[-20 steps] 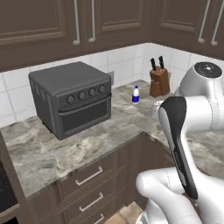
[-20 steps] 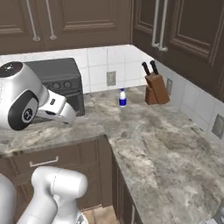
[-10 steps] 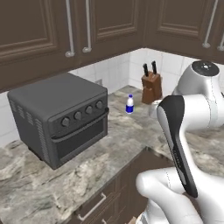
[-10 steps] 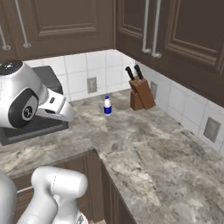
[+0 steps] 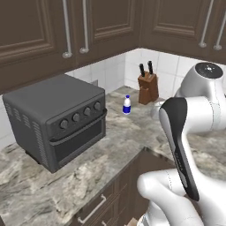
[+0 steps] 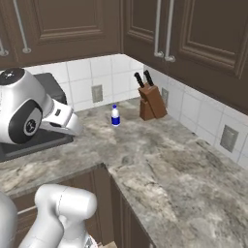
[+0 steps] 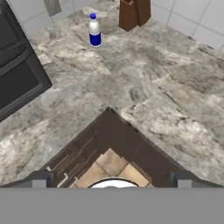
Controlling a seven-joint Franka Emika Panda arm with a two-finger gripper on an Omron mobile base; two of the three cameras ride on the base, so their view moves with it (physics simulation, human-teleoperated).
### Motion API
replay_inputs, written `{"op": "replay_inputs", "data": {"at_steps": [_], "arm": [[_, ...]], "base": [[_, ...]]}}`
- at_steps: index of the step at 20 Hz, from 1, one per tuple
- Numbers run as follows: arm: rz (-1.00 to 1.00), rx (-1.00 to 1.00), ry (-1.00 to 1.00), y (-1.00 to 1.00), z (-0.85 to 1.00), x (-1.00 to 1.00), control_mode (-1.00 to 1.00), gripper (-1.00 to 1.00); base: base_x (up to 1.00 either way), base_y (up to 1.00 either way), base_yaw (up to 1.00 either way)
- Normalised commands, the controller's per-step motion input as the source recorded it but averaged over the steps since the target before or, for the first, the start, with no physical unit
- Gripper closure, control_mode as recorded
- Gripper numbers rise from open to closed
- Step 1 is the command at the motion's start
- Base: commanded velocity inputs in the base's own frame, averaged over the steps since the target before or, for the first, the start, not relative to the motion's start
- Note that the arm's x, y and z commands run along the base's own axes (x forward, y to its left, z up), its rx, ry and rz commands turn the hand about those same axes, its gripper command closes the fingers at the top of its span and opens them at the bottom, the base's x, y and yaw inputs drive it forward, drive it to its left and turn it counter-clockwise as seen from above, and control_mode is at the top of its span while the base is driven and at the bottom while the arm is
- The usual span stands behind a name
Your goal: Place the drinks on the dining counter in a tight cluster.
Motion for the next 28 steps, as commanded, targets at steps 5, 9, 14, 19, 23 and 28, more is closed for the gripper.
{"op": "replay_inputs", "data": {"at_steps": [5,9,14,19,23,28], "arm": [[0.0,0.0,0.0,0.0,0.0,0.0,1.0,-1.0],[0.0,0.0,0.0,0.0,0.0,0.0,1.0,-1.0],[0.0,0.0,0.0,0.0,0.0,0.0,1.0,-1.0],[0.0,0.0,0.01,0.0,0.0,0.12,-1.0,-1.0],[0.14,0.0,0.08,-0.01,0.0,0.97,-1.0,-1.0],[0.19,0.0,0.1,-0.19,-0.02,0.96,-1.0,-1.0]], "base": [[0.84,-0.15,0.13],[1.0,-0.2,0.33],[0.49,-0.04,0.16],[0.05,0.0,0.0],[0.0,0.0,0.0],[0.0,0.0,0.0]]}}
